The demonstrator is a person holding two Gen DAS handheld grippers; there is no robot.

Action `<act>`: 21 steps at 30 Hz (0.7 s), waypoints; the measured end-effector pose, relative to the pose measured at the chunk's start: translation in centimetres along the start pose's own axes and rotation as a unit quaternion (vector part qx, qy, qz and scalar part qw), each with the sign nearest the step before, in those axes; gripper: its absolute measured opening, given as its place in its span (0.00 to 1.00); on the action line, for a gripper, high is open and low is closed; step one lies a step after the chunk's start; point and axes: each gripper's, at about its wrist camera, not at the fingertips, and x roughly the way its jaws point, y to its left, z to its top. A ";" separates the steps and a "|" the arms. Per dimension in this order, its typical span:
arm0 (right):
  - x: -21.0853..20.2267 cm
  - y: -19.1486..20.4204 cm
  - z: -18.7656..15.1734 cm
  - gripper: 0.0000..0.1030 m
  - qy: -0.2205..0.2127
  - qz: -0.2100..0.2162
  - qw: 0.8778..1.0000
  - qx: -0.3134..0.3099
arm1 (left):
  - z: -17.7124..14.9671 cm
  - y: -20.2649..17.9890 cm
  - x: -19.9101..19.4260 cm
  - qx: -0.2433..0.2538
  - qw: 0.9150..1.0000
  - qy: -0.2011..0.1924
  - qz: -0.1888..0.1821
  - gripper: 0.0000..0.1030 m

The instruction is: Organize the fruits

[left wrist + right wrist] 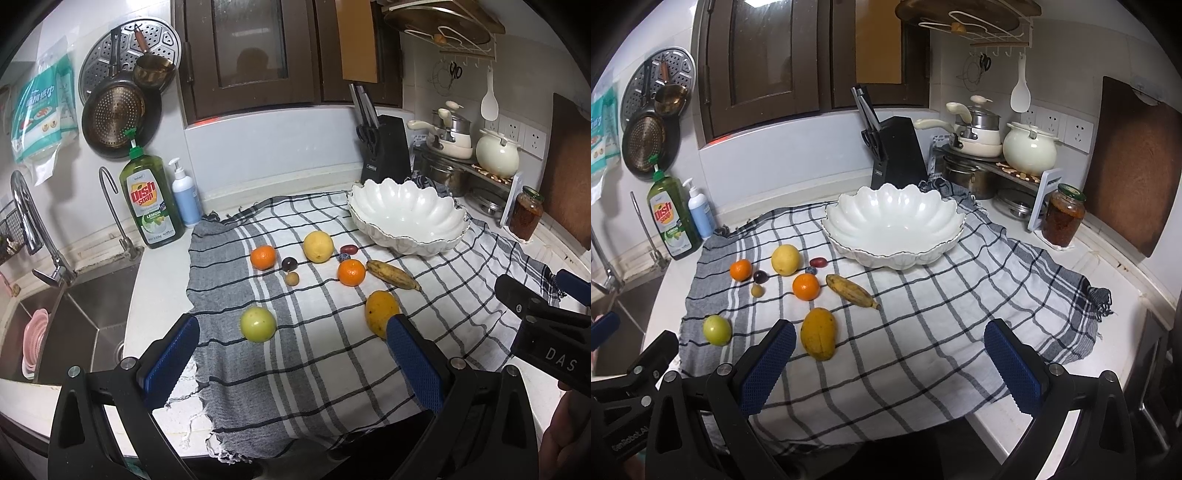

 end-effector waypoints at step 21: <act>1.5 0.3 0.4 1.00 0.005 0.001 1.000 -0.003 | 0.0 0.7 1.3 0.000 1.000 0.006 0.004 1.00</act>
